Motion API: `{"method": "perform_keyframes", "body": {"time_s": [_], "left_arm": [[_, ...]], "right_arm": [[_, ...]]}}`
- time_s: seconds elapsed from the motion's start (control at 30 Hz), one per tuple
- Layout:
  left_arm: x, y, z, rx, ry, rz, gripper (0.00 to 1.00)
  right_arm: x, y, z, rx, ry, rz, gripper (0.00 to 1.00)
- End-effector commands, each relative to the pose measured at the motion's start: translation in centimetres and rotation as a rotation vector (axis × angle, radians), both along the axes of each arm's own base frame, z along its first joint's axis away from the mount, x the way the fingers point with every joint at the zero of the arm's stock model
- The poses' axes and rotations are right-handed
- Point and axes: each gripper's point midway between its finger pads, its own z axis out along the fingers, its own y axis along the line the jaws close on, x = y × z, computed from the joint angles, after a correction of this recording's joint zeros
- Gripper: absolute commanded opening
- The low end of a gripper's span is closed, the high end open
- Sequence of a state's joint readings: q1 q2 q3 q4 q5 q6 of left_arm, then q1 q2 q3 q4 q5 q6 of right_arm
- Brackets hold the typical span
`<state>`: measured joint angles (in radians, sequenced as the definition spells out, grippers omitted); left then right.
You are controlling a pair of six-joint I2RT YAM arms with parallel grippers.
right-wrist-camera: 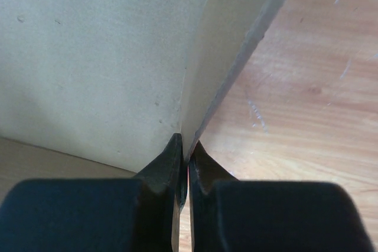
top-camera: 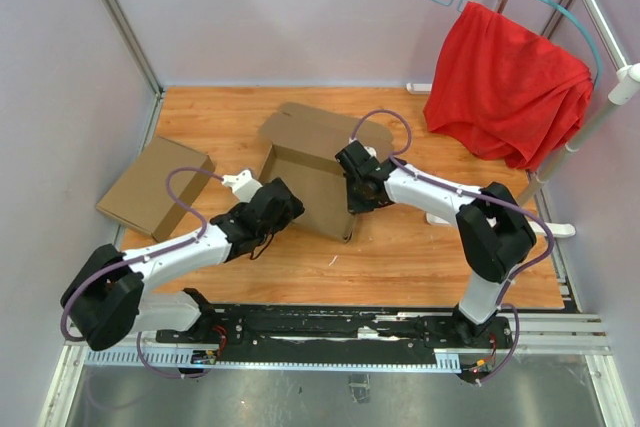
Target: Fold the paper box
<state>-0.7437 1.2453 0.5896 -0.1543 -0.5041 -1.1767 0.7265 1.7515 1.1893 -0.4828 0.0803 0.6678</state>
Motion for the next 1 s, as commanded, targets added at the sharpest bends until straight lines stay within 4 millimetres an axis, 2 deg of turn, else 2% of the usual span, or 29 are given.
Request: {"method": "perform_keyframes", "body": {"time_s": [0.0,0.1,0.17,0.23,0.33,0.4,0.47,0.53,0.63,0.7,0.73,0.8,0.9,0.97], "left_arm": [[1.5,-2.4,5.8,-0.050,-0.188,-0.139,0.99],[1.2,-2.5,8.3,-0.035,-0.272,-0.212,0.99],[1.1,-3.4,10.0,-0.010,-0.333,-0.315,0.99],[0.7,-4.6,10.6,0.024,-0.337,-0.425,0.99],[0.0,-6.2,8.9,0.072,-0.238,-0.552,0.99],[-0.3,-6.3,7.7,0.097,-0.182,-0.581,0.99],[-0.2,-5.2,6.8,0.132,-0.161,-0.535,0.99],[0.5,-3.3,6.8,0.196,-0.178,-0.456,0.99],[1.5,1.4,7.0,0.327,-0.196,-0.255,0.99],[1.7,3.6,7.1,0.388,-0.202,-0.203,0.99],[1.9,4.3,7.0,0.405,-0.196,-0.193,0.97],[2.1,5.1,6.4,0.415,-0.167,-0.203,0.86],[2.9,5.7,4.6,0.408,-0.071,-0.230,0.60],[3.5,5.4,3.2,0.409,0.001,-0.278,0.48]], "right_arm": [[1.7,-2.2,0.9,-0.147,-0.048,0.090,0.01],[3.0,-4.2,1.4,-0.251,-0.070,0.106,0.01],[4.0,-5.3,1.6,-0.278,-0.053,0.118,0.01],[4.6,-5.7,1.6,-0.264,-0.029,0.135,0.01],[5.3,-6.1,1.8,-0.215,-0.007,0.141,0.01],[5.8,-6.3,2.1,-0.186,-0.003,0.136,0.01],[6.1,-6.4,2.3,-0.169,-0.003,0.144,0.01],[6.3,-6.8,2.3,-0.194,0.001,0.157,0.02],[5.8,-7.1,1.4,-0.197,0.022,0.146,0.06],[5.5,-7.0,0.7,-0.184,0.037,0.129,0.06],[5.3,-6.8,0.3,-0.176,0.047,0.118,0.05],[5.1,-6.5,-0.5,-0.154,0.066,0.096,0.05],[4.9,-5.9,-1.2,-0.122,0.087,0.076,0.05],[4.8,-5.8,-1.5,-0.114,0.092,0.068,0.05]]}}
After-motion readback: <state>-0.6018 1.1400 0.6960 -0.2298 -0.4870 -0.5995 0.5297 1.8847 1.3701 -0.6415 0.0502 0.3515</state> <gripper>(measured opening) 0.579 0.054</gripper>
